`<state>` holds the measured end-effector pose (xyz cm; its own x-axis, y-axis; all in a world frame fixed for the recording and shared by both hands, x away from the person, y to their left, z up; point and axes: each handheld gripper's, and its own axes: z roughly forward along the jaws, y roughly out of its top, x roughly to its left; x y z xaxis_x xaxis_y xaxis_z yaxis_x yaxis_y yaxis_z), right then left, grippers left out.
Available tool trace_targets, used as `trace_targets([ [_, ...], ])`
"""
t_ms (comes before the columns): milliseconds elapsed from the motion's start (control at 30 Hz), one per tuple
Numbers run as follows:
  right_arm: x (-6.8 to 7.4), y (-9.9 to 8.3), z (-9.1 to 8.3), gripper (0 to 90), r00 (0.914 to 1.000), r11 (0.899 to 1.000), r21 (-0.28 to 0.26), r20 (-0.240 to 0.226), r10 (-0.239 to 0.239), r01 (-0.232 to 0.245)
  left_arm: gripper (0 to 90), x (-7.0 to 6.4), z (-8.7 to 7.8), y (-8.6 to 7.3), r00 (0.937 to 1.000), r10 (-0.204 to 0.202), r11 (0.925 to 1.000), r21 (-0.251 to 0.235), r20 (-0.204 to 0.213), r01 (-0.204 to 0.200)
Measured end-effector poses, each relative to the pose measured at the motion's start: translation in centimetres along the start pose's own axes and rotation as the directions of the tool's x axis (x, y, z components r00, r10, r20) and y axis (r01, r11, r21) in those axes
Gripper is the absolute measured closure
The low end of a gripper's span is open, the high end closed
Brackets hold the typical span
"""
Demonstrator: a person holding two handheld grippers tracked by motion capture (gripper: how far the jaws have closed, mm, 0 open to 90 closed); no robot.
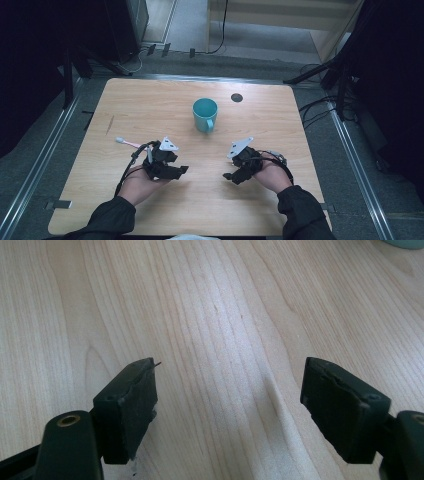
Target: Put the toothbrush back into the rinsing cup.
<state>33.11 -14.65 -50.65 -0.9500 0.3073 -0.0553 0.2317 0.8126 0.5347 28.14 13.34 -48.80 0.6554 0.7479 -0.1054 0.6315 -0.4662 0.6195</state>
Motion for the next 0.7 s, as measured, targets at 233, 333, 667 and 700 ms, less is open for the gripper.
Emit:
trace_targets([
  [233, 0.0, 0.0, 0.0, 22.6, 1.0, 1.0, 0.014, 0.001, -0.003, 0.003, 55.2, 1.0, 0.2, 0.1, 0.997, -0.046, 0.9976, 0.055, 0.062, 0.043],
  [333, 0.0, 0.0, 0.0, 22.6, 1.0, 1.0, 0.016, 0.002, -0.007, 0.007, 58.7, 1.4, 0.3, 0.1, 0.9945, -0.069, 0.9957, 0.067, 0.08, 0.063],
  [667, 0.0, 0.1, 0.1, 22.5, 0.9999, 1.0, 0.02, -0.003, -0.011, 0.011, 67.5, 2.2, -0.6, 0.0, 0.9948, -0.097, 0.9944, 0.044, 0.029, 0.096],
  [700, 0.1, 0.1, 0.1, 22.5, 0.9999, 1.0, 0.021, -0.005, -0.009, 0.01, 67.7, 2.3, -0.6, 0.0, 0.9948, -0.098, 0.9944, 0.042, 0.027, 0.097],
])
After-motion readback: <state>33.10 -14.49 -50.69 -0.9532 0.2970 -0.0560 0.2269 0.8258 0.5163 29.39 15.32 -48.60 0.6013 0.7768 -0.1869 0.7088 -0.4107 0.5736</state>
